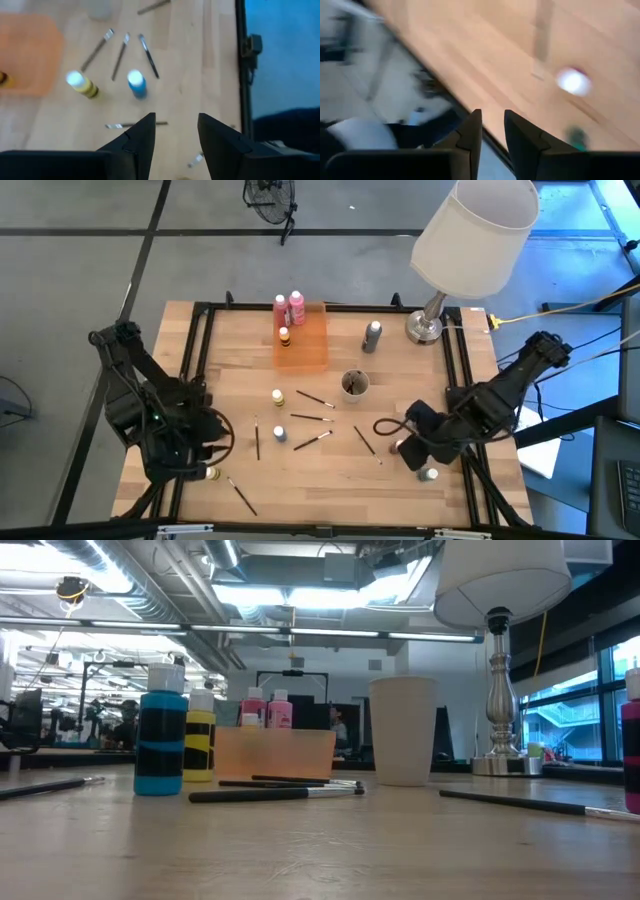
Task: Pick & Place Paint Supplies
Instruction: Put the large black paint bottle into the orange bin
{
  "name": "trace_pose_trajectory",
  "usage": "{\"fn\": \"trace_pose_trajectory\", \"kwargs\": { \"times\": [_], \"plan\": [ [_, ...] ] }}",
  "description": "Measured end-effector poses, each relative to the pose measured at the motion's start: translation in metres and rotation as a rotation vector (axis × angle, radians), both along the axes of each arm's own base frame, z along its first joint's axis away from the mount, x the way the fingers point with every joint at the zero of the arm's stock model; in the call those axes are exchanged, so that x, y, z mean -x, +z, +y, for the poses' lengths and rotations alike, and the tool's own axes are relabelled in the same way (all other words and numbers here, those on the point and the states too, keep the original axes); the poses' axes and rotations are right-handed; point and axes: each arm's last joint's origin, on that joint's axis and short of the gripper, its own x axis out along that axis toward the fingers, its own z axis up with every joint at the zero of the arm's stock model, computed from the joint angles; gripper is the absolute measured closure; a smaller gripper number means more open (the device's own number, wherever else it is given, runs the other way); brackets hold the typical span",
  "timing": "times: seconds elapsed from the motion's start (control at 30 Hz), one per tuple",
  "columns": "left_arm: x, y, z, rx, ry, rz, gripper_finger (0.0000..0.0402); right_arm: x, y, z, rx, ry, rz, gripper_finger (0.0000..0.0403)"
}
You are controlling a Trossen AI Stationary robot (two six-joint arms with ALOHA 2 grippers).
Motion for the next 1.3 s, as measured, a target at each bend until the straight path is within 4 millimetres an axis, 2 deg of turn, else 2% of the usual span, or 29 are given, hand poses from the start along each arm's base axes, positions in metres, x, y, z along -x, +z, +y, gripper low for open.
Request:
{"fn": "trace_pose_trajectory", "kwargs": {
  "times": [0.13, 0.43, 0.57, 0.83, 1.0, 1.3],
  "plan": [
    [0.0, 0.0, 0.001, -0.03, -0.009, -0.018, 0.0258, 0.006, -0.007, -0.005, -0.028, -0.037, 0.17, 0.0303],
    [-0.001, 0.001, 0.001, -0.038, -0.002, -0.027, 0.0258, -0.003, -0.006, -0.018, 0.012, -0.009, 0.143, 0.0203],
    [-0.001, 0.001, 0.002, -0.068, 0.008, -0.05, 0.0258, -0.008, -0.006, -0.026, 0.032, -0.088, 0.126, 0.0176],
    [-0.001, 0.001, 0.002, -0.064, 0.018, -0.052, 0.0258, -0.013, -0.006, -0.032, -0.004, -0.165, 0.137, 0.0172],
    [-0.003, -0.003, -0.001, -0.077, 0.018, -0.036, 0.0258, -0.009, -0.008, -0.032, -0.062, -0.163, 0.221, 0.0172],
    [-0.002, -0.005, -0.004, -0.09, 0.01, -0.017, 0.0258, -0.001, -0.013, -0.034, -0.055, -0.152, 0.371, 0.0171]
  ]
}}
